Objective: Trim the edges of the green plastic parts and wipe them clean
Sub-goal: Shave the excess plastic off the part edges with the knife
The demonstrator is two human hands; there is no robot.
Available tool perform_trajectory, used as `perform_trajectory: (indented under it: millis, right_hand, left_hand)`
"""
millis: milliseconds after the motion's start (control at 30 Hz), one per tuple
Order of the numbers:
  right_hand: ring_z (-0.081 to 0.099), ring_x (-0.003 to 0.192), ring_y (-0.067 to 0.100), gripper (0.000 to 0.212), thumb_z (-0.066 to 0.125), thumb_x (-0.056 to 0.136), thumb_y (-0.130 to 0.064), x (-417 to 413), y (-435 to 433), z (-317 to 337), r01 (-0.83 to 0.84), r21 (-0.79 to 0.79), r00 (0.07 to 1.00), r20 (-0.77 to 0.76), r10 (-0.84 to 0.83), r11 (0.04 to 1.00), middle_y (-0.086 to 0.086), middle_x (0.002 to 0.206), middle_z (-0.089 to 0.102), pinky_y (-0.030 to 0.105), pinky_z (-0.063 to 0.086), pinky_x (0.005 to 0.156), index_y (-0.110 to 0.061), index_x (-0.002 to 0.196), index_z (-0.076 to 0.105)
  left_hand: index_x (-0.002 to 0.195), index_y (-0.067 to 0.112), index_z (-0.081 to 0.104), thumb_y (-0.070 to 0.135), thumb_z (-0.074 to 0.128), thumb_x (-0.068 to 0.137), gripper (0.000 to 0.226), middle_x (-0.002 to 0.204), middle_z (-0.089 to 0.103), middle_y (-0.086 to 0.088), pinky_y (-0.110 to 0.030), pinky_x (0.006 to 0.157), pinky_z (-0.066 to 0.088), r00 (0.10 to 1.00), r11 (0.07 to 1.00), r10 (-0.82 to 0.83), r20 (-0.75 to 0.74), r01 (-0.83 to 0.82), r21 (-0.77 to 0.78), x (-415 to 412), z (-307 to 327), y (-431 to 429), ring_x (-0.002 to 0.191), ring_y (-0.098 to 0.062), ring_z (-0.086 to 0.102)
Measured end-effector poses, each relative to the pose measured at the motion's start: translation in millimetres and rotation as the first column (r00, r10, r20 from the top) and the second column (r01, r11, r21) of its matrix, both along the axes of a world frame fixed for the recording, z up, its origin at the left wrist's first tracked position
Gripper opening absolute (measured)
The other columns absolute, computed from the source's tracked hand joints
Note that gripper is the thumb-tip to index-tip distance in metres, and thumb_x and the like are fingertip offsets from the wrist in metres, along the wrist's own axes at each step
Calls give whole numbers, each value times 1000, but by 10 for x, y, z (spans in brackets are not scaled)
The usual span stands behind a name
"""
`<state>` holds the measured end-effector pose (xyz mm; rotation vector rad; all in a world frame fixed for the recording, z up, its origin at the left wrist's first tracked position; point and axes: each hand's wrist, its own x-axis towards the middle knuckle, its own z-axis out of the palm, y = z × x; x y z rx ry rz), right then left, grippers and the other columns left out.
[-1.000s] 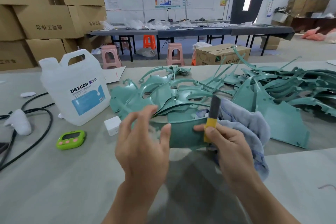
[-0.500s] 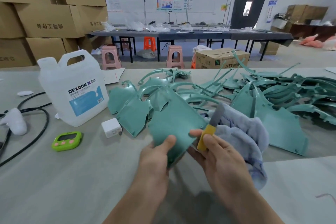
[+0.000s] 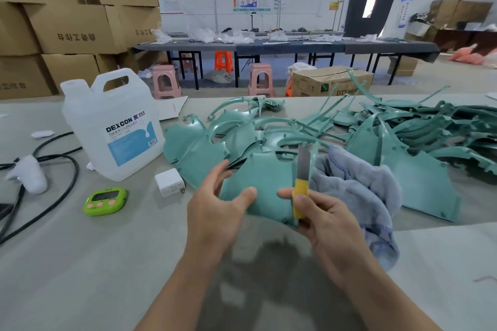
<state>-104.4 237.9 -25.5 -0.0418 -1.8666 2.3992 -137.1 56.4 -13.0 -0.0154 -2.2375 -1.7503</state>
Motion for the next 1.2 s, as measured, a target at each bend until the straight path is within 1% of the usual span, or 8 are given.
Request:
perform_trajectory:
  millis: [67, 200, 300, 400, 500, 633, 1033, 1200]
  right_hand:
    - [68, 93, 30, 28, 65, 85, -34, -22, 7, -7, 47, 28, 998, -43, -46, 999, 15, 97, 75, 59, 53, 94, -17, 98, 82]
    - [74, 101, 32, 28, 66, 83, -33, 9, -22, -11, -44, -38, 997, -63, 42, 998, 16, 104, 77, 39, 61, 79, -13, 96, 81]
    - [73, 102, 31, 29, 68, 82, -35, 28, 13, -36, -70, -32, 997, -20, 70, 997, 14, 105, 77, 41, 61, 85, -10, 90, 81]
    - [72, 89, 21, 14, 70, 87, -27, 25, 107, 10, 135, 133, 988, -87, -124, 982, 6, 93, 77, 42, 59, 85, -19, 84, 82]
    - [66, 68, 18, 23, 65, 98, -19, 59, 167, 19, 303, 517, 944, -278, -177, 801, -2, 72, 73, 42, 57, 71, -23, 78, 77]
    - [45, 51, 11, 33, 57, 91, -39, 176, 85, 27, 189, 759, 955, -289, 63, 622, 0, 57, 53, 33, 38, 53, -12, 72, 60]
    - [38, 51, 6, 32, 62, 97, -26, 163, 129, 58, 97, 825, 958, -228, 171, 557, 0, 56, 45, 22, 30, 50, -9, 70, 59]
    - [41, 52, 7, 26, 65, 96, -22, 68, 158, 8, 153, 800, 972, -227, 58, 580, 2, 57, 52, 24, 32, 50, -13, 71, 64]
  left_hand:
    - [142, 37, 50, 20, 76, 64, 83, 152, 45, 18, -29, 116, 34, 954, 928, -156, -257, 52, -369, 97, -34, 40, 142, -3, 39]
    - [154, 33, 38, 16, 61, 63, 95, 165, 25, 11, -29, 125, 9, 924, 695, -284, -258, 13, -719, 220, -148, 262, 153, -4, 13]
    - [153, 29, 40, 8, 69, 73, 88, 158, 35, 9, -30, 125, 9, 941, 682, -232, -246, -23, -731, 146, -213, 299, 148, -5, 29]
    - [149, 27, 48, 1, 78, 67, 91, 151, 48, 8, -25, 121, 16, 948, 715, -182, -262, -55, -697, 62, -247, 239, 140, -1, 39]
    - [142, 29, 57, -10, 65, 66, 86, 142, 59, 11, -13, 113, 24, 958, 798, -118, -262, -66, -598, -2, -290, 185, 129, -1, 45]
    - [135, 34, 62, 2, 61, 75, 68, 132, 59, 23, 6, 99, 25, 975, 872, -95, -203, -17, -490, -50, -303, 147, 122, 9, 49]
    - [132, 31, 66, 4, 68, 82, 57, 131, 65, 15, 4, 103, 24, 975, 901, -109, -194, 14, -434, -59, -334, 75, 129, 4, 47]
    - [128, 34, 69, 10, 69, 88, 47, 127, 68, 15, 3, 100, 30, 975, 908, -73, -208, -22, -419, -75, -342, 98, 122, 3, 54]
